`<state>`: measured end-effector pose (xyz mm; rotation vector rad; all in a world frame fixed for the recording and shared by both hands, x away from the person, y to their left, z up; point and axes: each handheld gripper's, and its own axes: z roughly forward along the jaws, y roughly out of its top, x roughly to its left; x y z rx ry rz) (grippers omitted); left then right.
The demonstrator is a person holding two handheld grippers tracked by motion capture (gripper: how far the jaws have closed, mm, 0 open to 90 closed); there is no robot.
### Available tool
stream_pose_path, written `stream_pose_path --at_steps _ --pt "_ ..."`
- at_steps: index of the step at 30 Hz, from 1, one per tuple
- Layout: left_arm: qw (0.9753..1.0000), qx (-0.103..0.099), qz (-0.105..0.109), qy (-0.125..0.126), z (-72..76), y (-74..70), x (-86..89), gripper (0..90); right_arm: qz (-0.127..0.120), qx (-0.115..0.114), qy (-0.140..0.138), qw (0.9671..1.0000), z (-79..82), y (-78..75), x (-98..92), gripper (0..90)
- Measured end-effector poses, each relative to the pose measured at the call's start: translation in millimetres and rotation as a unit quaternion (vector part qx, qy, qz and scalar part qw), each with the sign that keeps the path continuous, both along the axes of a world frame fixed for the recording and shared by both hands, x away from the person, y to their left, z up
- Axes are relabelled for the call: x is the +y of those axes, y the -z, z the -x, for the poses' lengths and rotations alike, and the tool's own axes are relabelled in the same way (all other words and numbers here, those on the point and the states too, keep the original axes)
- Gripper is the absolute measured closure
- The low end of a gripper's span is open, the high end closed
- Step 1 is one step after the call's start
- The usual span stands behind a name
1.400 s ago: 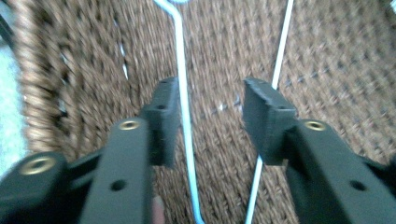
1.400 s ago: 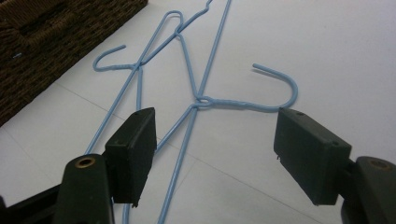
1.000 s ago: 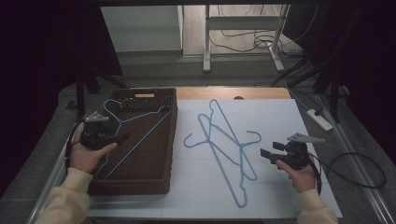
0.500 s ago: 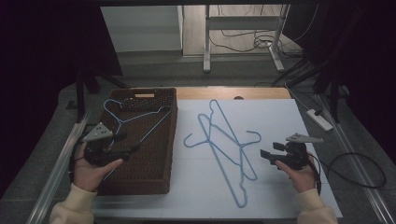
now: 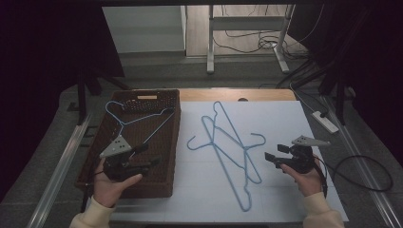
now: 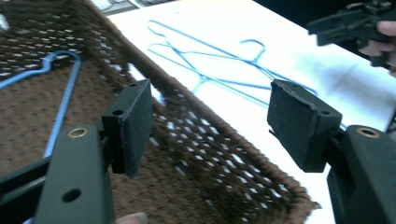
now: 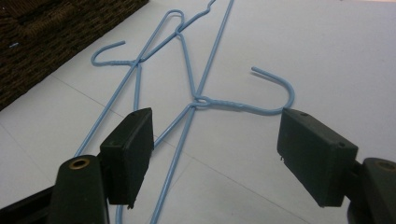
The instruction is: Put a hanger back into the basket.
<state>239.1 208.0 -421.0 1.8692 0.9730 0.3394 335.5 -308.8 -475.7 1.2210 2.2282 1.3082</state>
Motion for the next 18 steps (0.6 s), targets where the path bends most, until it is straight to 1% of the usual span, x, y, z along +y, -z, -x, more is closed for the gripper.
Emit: stream_pose_path --at_steps 3,5,6,8,10,11,12,14,16,18 --pt "1.0 -0.006 -0.005 0.001 1.0 2.9 -5.6 32.1 -0.003 -0.003 -0.003 1.0 0.6 -0.3 -0.2 27.9" --pt "1.0 -0.01 -0.001 0.001 1.1 5.6 -8.8 32.1 -0.006 -0.005 -0.01 0.9999 2.1 -1.7 -0.3 27.9" --pt "1.0 -0.01 -0.001 0.001 1.1 5.6 -8.8 32.1 -0.006 -0.005 -0.01 0.9999 2.1 -1.7 -0.3 27.9" --pt "0.9999 -0.013 0.0 0.005 2.9 8.8 -12.8 32.2 -0.004 -0.013 -0.019 0.9997 3.5 -3.2 0.9 28.3" --pt "0.9999 -0.016 0.0 0.004 3.5 9.4 -13.6 32.2 -0.003 -0.016 -0.023 0.9996 3.9 -3.8 1.7 28.2" --pt "0.9998 -0.02 0.004 0.002 3.9 10.1 -14.1 32.4 -0.001 -0.018 -0.027 0.9995 4.1 -4.2 2.4 28.3" --pt "0.9998 -0.019 0.009 0.004 3.9 11.0 -14.4 32.7 0.0 -0.019 -0.031 0.9994 4.3 -4.5 3.1 28.2" --pt "0.9998 -0.014 0.015 0.007 3.3 14.4 -15.5 32.8 0.003 -0.018 -0.036 0.9992 4.4 -4.4 4.4 28.3" --pt "0.9999 -0.013 0.009 0.007 3.2 16.6 -17.1 32.8 0.006 -0.017 -0.038 0.9991 4.8 -4.3 4.6 28.3" --pt "0.9998 -0.017 0.003 0.006 3.6 17.8 -18.7 32.9 0.004 -0.017 -0.04 0.999 5.0 -4.3 4.1 28.4"
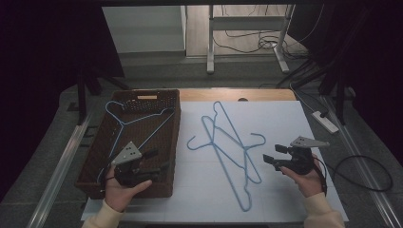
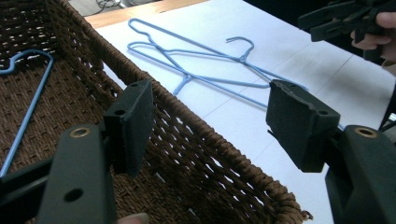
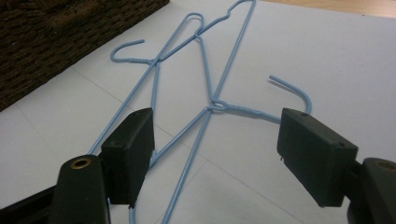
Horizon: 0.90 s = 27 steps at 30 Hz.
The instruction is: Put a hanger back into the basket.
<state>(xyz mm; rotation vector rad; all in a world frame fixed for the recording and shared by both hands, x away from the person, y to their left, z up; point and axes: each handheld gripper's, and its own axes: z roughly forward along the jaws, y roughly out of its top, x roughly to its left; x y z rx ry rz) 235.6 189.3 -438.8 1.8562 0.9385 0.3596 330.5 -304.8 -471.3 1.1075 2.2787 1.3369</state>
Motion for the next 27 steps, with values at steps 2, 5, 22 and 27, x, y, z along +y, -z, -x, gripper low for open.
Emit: stream_pose_path --at_steps 2,5,22,27 --pt "0.9999 -0.004 -0.012 -0.003 0.3 1.4 -1.0 32.9 0.0 0.004 -0.001 1.0 0.4 0.2 -0.7 28.4" --pt "1.0 -0.001 -0.01 -0.002 -0.4 3.4 0.2 33.0 0.003 0.005 -0.002 1.0 0.2 1.5 -0.6 28.4" --pt "0.9999 0.004 -0.011 -0.001 0.8 3.8 5.6 33.3 0.05 0.006 -0.007 0.9987 -2.7 -0.4 12.5 31.0" --pt "0.9999 0.003 -0.01 -0.001 1.9 3.1 6.0 33.2 0.061 0.006 -0.006 0.9981 -8.3 -6.4 20.6 33.1"
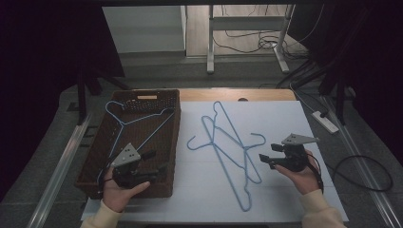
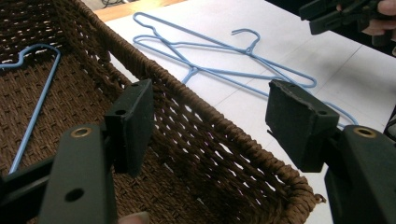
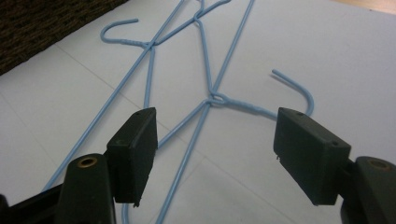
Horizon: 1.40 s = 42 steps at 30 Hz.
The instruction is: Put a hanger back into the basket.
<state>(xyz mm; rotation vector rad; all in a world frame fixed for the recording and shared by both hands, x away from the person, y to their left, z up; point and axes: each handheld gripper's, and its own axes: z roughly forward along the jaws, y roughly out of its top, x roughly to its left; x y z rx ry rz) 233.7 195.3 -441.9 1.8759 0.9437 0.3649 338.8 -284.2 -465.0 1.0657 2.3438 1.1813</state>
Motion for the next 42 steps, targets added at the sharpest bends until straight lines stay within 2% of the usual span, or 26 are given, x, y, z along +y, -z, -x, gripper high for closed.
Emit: stream_pose_path --at_steps 7,11,12,14,15,17,24,29,31,32,35,38,42 --pt "1.0 0.0 0.0 0.005 0.1 -1.0 -0.9 33.3 0.02 0.018 -0.008 0.9996 -19.7 -5.0 23.5 35.5" --pt "1.0 0.001 0.0 0.003 -0.5 0.0 0.4 33.3 0.038 0.036 -0.032 0.9981 -43.0 -2.6 49.2 37.0" --pt "1.0 0.001 0.0 0.003 -0.5 0.0 0.4 33.3 0.038 0.036 -0.032 0.9981 -43.0 -2.6 49.2 37.0" --pt "1.0 0.002 -0.001 0.003 -0.7 0.7 0.4 33.3 0.043 0.049 -0.044 0.9969 -53.9 -0.8 59.1 37.7" --pt "1.0 0.002 -0.002 0.003 -0.8 1.4 0.4 33.3 0.054 0.06 -0.049 0.9955 -64.9 2.0 68.1 38.4" --pt "1.0 0.002 -0.002 0.003 -0.9 1.7 0.5 33.3 0.058 0.065 -0.053 0.9948 -70.3 4.0 72.2 39.4" --pt "1.0 0.006 -0.003 0.005 -1.6 4.5 -0.5 33.4 0.093 0.104 -0.06 0.9883 -103.0 21.8 92.1 44.0" --pt "0.9999 0.007 -0.003 0.008 -1.9 4.2 -1.3 33.3 0.119 0.124 -0.067 0.9829 -116.7 35.2 99.6 53.4" --pt "0.9999 0.007 -0.003 0.008 -1.9 4.2 -0.9 33.3 0.122 0.124 -0.068 0.9823 -118.0 36.7 101.2 55.6" --pt "0.9999 0.007 -0.003 0.008 -2.0 4.2 -0.8 33.3 0.132 0.124 -0.075 0.9806 -119.2 38.3 105.2 59.1" --pt "0.9999 0.008 -0.003 0.008 -2.2 4.5 -0.8 33.3 0.147 0.117 -0.078 0.9791 -119.2 38.8 109.6 63.7" --pt "0.9999 0.008 -0.003 0.008 -2.0 4.2 -1.2 33.3 0.181 0.114 -0.078 0.9737 -119.3 38.9 115.8 69.8" --pt "0.9999 0.007 -0.003 0.008 -1.6 3.7 -0.9 33.3 0.195 0.124 -0.082 0.9694 -120.2 37.3 121.1 80.4"
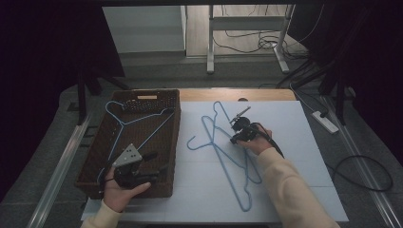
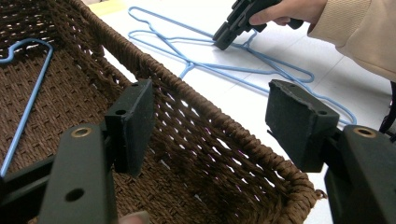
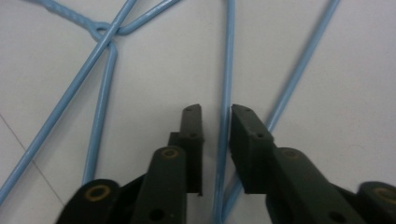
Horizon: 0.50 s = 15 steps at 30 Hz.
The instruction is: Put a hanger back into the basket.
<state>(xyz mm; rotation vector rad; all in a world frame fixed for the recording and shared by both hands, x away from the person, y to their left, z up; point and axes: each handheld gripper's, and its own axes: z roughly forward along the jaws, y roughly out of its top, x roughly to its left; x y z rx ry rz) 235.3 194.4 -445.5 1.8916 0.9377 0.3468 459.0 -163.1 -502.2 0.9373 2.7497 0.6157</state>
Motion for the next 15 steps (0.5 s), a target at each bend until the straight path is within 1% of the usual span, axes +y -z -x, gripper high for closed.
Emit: stream_pose_path --at_steps 1,2,5,7,8,9,10,14,15 --pt "1.0 0.0 0.0 0.0 0.1 0.0 0.1 33.4 0.003 0.006 0.002 1.0 -0.5 -0.6 1.1 85.0" --pt "1.0 0.0 0.0 0.0 0.1 0.0 0.3 33.4 0.005 0.007 0.004 1.0 -0.9 -0.8 1.4 85.7" --pt "1.0 0.0 0.0 0.0 0.3 -0.2 0.6 33.4 0.002 0.014 0.017 0.9998 -1.9 -1.1 1.3 87.0" --pt "1.0 -0.001 0.0 0.0 0.4 -0.5 0.4 33.5 0.005 0.015 0.028 0.9995 -2.0 -1.7 0.8 87.2" --pt "1.0 -0.001 0.0 0.0 0.4 -0.6 0.2 33.5 0.008 0.017 0.034 0.9992 -2.0 -2.2 0.4 87.3" --pt "1.0 -0.001 0.0 0.0 0.5 -0.7 0.1 33.5 0.008 0.021 0.047 0.9987 -1.9 -3.8 -1.1 87.3" --pt "1.0 -0.001 0.001 0.001 0.6 -0.8 -0.1 33.5 0.008 0.021 0.047 0.9987 -1.9 -3.8 -1.1 87.3" --pt "1.0 -0.002 0.001 0.0 0.9 -1.2 -0.7 33.6 -0.004 0.026 0.072 0.9971 -1.5 -11.8 -7.8 87.4" --pt "1.0 -0.002 0.0 0.001 1.1 -1.5 -1.0 33.6 -0.014 0.029 0.084 0.9959 0.1 -16.8 -12.0 87.4"
